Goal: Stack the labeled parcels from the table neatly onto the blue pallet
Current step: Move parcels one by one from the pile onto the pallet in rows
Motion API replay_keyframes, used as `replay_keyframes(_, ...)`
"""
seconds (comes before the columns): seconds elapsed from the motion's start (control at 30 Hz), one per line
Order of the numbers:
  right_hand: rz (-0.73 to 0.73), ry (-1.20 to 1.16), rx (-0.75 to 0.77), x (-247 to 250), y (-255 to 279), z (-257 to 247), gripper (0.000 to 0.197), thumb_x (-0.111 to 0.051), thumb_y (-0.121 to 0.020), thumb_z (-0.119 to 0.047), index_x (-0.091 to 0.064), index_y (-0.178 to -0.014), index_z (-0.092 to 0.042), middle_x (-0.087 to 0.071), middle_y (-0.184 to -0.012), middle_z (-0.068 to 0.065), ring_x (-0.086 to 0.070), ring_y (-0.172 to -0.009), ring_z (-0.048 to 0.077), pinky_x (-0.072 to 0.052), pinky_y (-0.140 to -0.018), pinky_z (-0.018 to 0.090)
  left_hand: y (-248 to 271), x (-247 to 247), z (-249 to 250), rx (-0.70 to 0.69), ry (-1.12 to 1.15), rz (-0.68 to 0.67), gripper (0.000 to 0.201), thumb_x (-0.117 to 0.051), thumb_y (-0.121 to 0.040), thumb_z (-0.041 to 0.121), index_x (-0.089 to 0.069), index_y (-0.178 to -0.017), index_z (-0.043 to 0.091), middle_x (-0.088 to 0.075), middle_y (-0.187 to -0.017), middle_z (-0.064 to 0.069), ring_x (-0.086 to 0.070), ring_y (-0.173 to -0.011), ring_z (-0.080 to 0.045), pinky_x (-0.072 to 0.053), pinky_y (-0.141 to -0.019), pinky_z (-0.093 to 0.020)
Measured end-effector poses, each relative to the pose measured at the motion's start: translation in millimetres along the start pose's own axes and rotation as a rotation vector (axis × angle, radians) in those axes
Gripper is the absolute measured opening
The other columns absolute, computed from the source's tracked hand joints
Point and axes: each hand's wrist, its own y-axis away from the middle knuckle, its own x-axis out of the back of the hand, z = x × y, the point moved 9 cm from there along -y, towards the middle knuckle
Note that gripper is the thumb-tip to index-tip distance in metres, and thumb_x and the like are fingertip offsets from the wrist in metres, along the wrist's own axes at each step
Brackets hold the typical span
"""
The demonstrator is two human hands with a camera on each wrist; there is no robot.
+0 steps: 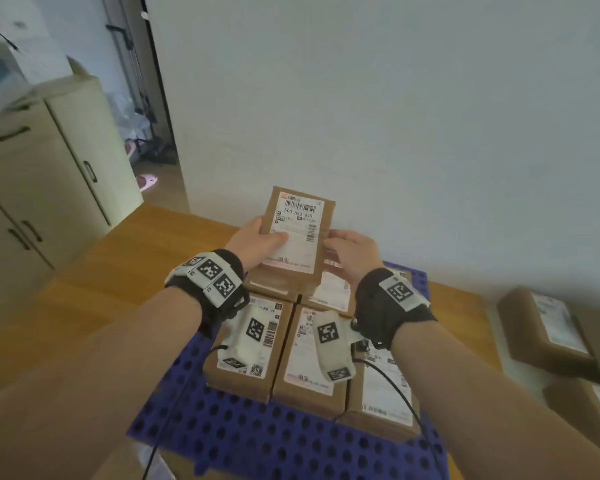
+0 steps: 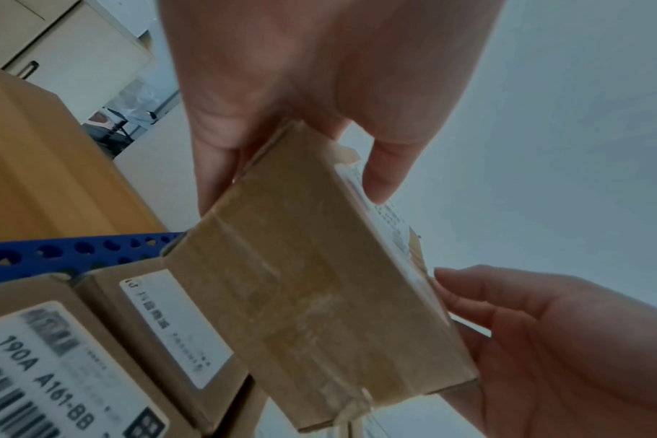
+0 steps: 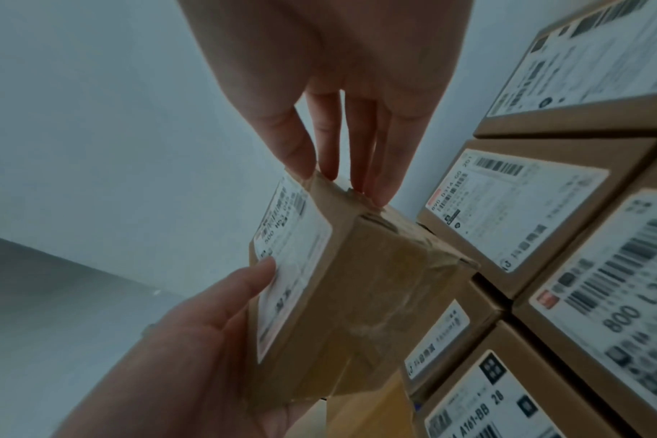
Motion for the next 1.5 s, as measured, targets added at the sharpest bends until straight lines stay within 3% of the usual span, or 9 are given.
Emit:
replay_keyframes(0.33,0.016,0.069,-0.172,-26.6,-43.2,33.4,0.03,-0.061,-0.085,-0.002,-0.064,-0.114,-0.011,-0.071,-0.105,0.007,-0.067,-0.099,0.021,-0.055,-0.077,0.03,-50.8,10.5,-28.0,0.119,-0.107,-0.129,0.038,-0.052,-0.095,0.024,-0.048,-0.131,0.016,-0.059,-0.128,-0.003,-0.059,-0.113,-0.022,-0.046,-0.1,-0.04)
replay_keyframes(0.47,0.065,0.075,-0.208,-22.9,-45.2,32.8,0.027,-0.063,-0.085,-0.001,-0.061,-0.111,-0.008,-0.071,-0.102,0.01,-0.067,-0.095,0.023,-0.056,-0.079,0.032,-60.0,7.8,-37.9,0.147,-0.144,-0.172,0.041,-0.057,-0.092,0.029,-0.049,-0.13,0.015,-0.06,-0.129,-0.003,-0.058,-0.112,-0.021,-0.045,-0.1,-0.038)
replay_keyframes(0.67,0.056,0.15,-0.241,-27.1,-44.6,35.2,0.03,-0.064,-0.085,-0.004,-0.06,-0.114,-0.01,-0.07,-0.094,0.003,-0.066,-0.083,0.013,-0.053,-0.065,0.026,-67.6,8.4,-53.7,0.239,-0.164,-0.23,0.057,-0.059,-0.088,0.044,-0.046,-0.134,0.013,-0.057,-0.127,0.002,-0.056,-0.116,-0.023,-0.045,-0.095,-0.033)
replay_keyframes(0.77,0.045,0.164,-0.258,-30.6,-43.0,35.8,0.031,-0.064,-0.086,-0.004,-0.059,-0.116,-0.008,-0.07,-0.093,0.003,-0.066,-0.08,0.012,-0.053,-0.062,0.025,-65.1,7.8,-66.0,0.341,-0.128,-0.258,0.067,-0.06,-0.084,0.052,-0.045,-0.137,0.014,-0.057,-0.13,-0.007,-0.056,-0.116,-0.028,-0.047,-0.097,-0.044)
replay_keyframes(0.87,0.04,0.173,-0.266,-30.8,-41.4,37.1,0.031,-0.063,-0.086,-0.003,-0.059,-0.116,-0.008,-0.07,-0.095,0.002,-0.066,-0.081,0.012,-0.054,-0.063,0.026,-64.4,8.2,-70.7,0.373,-0.075,-0.241,0.064,-0.062,-0.083,0.049,-0.047,-0.132,0.01,-0.061,-0.124,-0.01,-0.059,-0.11,-0.029,-0.048,-0.095,-0.048)
replay_keyframes(1.1,0.059,0.214,-0.239,-27.4,-39.6,34.6,0.021,-0.062,-0.086,-0.003,-0.061,-0.106,-0.01,-0.07,-0.095,0.005,-0.067,-0.088,0.018,-0.057,-0.072,0.032,-60.9,4.2,-64.7,0.351,-0.109,-0.247,0.063,-0.058,-0.087,0.047,-0.045,-0.134,0.007,-0.058,-0.128,-0.01,-0.058,-0.104,-0.024,-0.042,-0.077,-0.03)
replay_keyframes(1.23,0.061,0.215,-0.242,-26.2,-40.4,35.9,0.02,-0.062,-0.086,-0.002,-0.061,-0.104,-0.011,-0.07,-0.102,0.008,-0.067,-0.097,0.023,-0.057,-0.082,0.038,-59.0,3.4,-63.0,0.347,-0.109,-0.235,0.064,-0.058,-0.087,0.047,-0.045,-0.134,0.006,-0.058,-0.127,-0.011,-0.058,-0.104,-0.025,-0.042,-0.077,-0.03)
replay_keyframes(1.4,0.06,0.214,-0.24,-26.6,-41.7,36.7,0.023,-0.062,-0.086,-0.003,-0.061,-0.108,-0.01,-0.071,-0.103,0.007,-0.068,-0.098,0.023,-0.057,-0.082,0.037,-60.3,2.4,-63.7,0.356,-0.107,-0.238,0.064,-0.058,-0.088,0.047,-0.044,-0.133,0.004,-0.058,-0.127,-0.012,-0.058,-0.105,-0.026,-0.044,-0.078,-0.03)
replay_keyframes(1.5,0.057,0.21,-0.243,-26.8,-42.3,38.3,0.026,-0.062,-0.087,-0.003,-0.06,-0.112,-0.01,-0.07,-0.105,0.008,-0.067,-0.099,0.023,-0.057,-0.082,0.037,-58.5,5.0,-68.2,0.372,-0.064,-0.226,0.08,-0.054,-0.082,0.062,-0.041,-0.138,0.006,-0.055,-0.132,-0.011,-0.056,-0.114,-0.028,-0.047,-0.094,-0.038)
